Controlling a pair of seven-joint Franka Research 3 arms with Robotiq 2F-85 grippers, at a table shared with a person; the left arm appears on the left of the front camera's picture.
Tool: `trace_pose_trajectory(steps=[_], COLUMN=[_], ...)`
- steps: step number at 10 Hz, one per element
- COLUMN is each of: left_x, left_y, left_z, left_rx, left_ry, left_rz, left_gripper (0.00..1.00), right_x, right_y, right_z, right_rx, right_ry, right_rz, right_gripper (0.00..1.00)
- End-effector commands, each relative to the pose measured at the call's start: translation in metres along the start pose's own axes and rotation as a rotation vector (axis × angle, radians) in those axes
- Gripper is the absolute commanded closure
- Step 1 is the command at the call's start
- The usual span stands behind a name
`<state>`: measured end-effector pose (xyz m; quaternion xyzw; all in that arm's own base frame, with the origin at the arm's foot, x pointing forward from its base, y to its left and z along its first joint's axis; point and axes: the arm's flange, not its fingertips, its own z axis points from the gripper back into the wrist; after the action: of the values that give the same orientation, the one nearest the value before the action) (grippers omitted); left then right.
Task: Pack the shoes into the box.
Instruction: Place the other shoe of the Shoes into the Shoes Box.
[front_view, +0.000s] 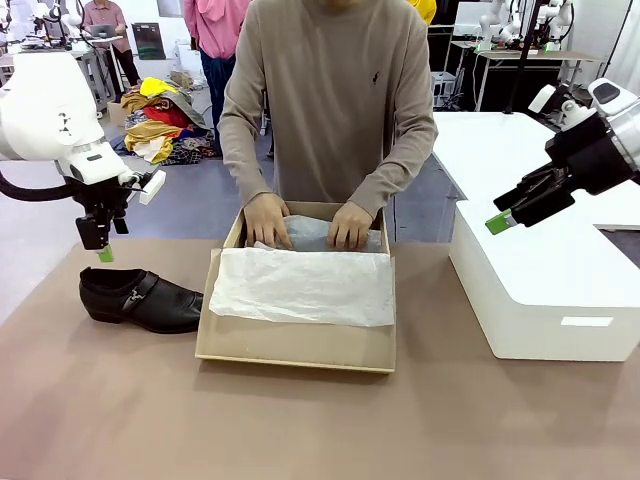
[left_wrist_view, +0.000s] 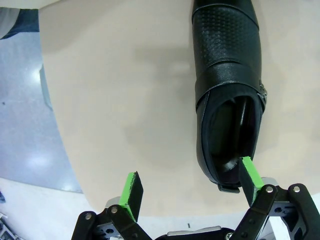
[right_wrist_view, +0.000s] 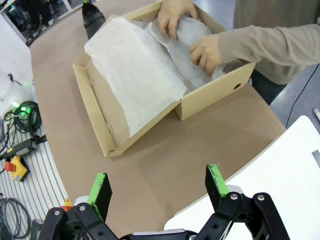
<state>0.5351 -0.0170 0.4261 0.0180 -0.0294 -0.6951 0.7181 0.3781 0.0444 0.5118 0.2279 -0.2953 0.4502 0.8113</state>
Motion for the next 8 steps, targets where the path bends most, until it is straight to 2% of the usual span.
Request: trace_pose_trajectory(steps=[1,8], left_x=[-0.0013,-0.0012], left_y=[0.0004,-0.0026], left_z=[0.0016,-0.0024], left_rx=[0.003,0.001], left_ry=[0.002,-0.015], left_rz=[0.001,-0.013], left_gripper=[0.0,0.0], right_x=[0.0001,0.0001], right_y=[-0.0032,-0.0032], right_z=[-0.0021,-0.0021], right_rx=[0.014,0.014], right_ry=[-0.033,-0.033], right_rz=[0.022,0.022], right_gripper=[0.0,0.0])
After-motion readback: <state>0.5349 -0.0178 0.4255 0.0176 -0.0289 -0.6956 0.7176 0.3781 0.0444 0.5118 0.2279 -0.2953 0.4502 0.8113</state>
